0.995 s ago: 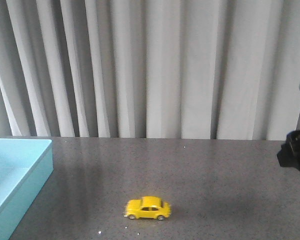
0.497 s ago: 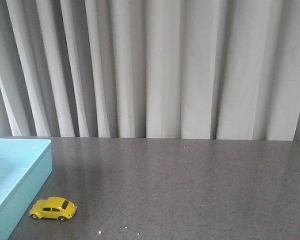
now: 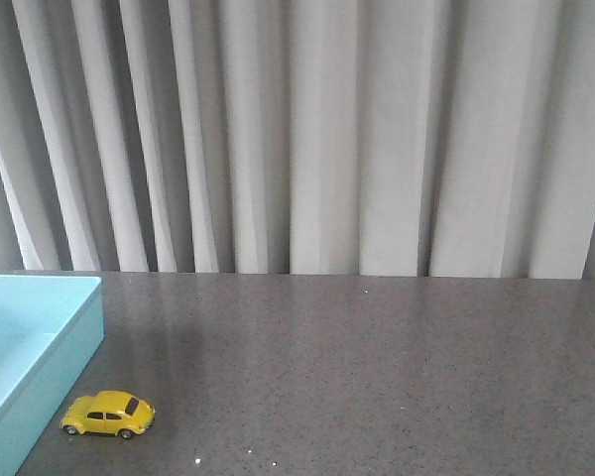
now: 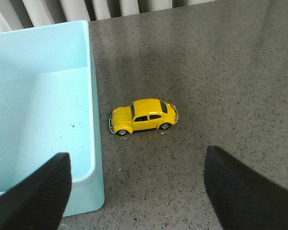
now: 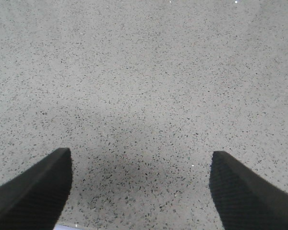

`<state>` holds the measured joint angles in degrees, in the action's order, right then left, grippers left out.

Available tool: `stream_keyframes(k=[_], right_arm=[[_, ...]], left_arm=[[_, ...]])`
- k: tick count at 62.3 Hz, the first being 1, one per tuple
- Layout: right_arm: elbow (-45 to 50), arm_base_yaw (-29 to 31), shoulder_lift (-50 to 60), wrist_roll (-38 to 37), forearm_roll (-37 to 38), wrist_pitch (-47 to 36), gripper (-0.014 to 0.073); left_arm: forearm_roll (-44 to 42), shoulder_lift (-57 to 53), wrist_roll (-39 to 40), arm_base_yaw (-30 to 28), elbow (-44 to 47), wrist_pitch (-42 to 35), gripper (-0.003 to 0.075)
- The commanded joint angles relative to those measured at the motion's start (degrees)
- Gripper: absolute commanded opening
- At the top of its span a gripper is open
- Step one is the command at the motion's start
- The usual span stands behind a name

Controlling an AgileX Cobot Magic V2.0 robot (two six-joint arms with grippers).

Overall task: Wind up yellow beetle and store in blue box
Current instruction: 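Lower the left gripper over the yellow car and grasp it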

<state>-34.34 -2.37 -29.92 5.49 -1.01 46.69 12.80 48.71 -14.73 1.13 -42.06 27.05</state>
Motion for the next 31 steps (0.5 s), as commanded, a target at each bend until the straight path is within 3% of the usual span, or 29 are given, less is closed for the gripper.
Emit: stream_keyframes(k=[1,18,31], right_arm=[[-1.43,0.05,-0.3,0.0,0.26,-3.59,0.0579],[-1.43,0.05,-0.3,0.0,0.37,-3.71,0.0579],[-1.43,0.05,-0.3,0.0,0.37,-3.71,0.0579]], left_arm=[[2.35,-0.04,0.53,0.22,-1.98,-4.86,0.056],[2.94,5.32,-5.93,0.22,-7.46,-3.09,0.056],[2.98,15.72,-20.12,0.22,-18.87,2.96,0.056]])
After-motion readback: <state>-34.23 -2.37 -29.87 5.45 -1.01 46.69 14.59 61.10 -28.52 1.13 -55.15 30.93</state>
